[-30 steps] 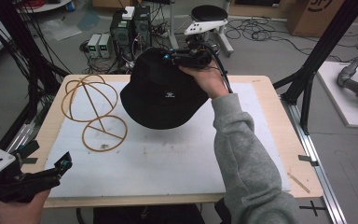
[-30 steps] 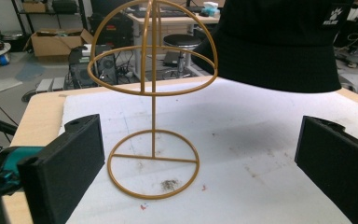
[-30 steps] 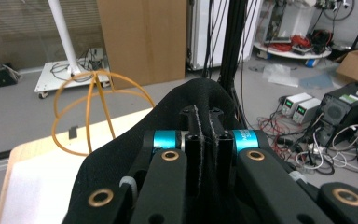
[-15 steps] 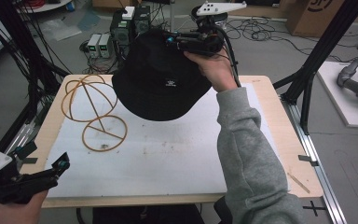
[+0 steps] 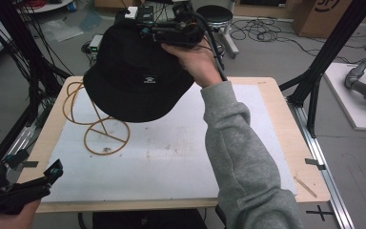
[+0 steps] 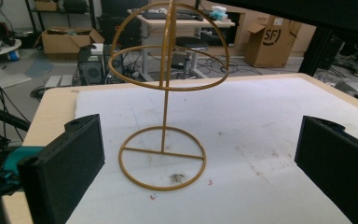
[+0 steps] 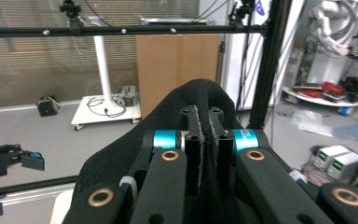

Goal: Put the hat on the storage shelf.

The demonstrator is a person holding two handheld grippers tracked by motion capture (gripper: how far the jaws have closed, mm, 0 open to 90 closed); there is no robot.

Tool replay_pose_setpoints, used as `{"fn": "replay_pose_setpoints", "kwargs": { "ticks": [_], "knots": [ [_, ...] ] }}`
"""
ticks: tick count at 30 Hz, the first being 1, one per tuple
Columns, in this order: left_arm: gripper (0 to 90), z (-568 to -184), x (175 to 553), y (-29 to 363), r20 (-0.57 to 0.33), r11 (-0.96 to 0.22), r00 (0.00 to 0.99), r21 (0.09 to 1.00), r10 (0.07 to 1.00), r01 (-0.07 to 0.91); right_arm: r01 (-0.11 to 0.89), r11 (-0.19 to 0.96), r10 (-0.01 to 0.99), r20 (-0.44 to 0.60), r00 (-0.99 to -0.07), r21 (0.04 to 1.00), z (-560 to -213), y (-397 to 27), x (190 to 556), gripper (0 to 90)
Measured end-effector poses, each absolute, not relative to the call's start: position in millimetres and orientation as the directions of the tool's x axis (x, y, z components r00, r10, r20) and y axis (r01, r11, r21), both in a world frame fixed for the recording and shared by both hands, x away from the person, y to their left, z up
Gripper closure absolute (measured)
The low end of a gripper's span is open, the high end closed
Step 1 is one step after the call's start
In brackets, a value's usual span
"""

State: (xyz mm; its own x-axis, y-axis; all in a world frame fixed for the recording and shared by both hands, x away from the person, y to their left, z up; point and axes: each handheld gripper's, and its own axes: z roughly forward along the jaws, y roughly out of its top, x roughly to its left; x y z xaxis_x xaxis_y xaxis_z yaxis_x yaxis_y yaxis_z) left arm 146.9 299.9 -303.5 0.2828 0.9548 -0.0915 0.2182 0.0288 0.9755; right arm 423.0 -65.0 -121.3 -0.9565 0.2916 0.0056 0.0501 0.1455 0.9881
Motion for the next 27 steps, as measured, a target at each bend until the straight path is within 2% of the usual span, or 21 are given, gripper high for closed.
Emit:
{"fn": "replay_pose_setpoints", "kwargs": {
  "ticks": [22,27],
  "knots": [
    [1.7,-306,118,323,-0.113,0.065,0.209,0.972,0.971,0.224,0.047,0.196,0.176,0.012,-0.984,0.979,-138,44,442,88.0],
    [1.7,-308,113,325,-0.119,0.072,0.197,0.97,0.973,0.232,0.048,0.23,0.153,0.012,-0.988,0.972,-150,67,444,87.9]
  ]
}}
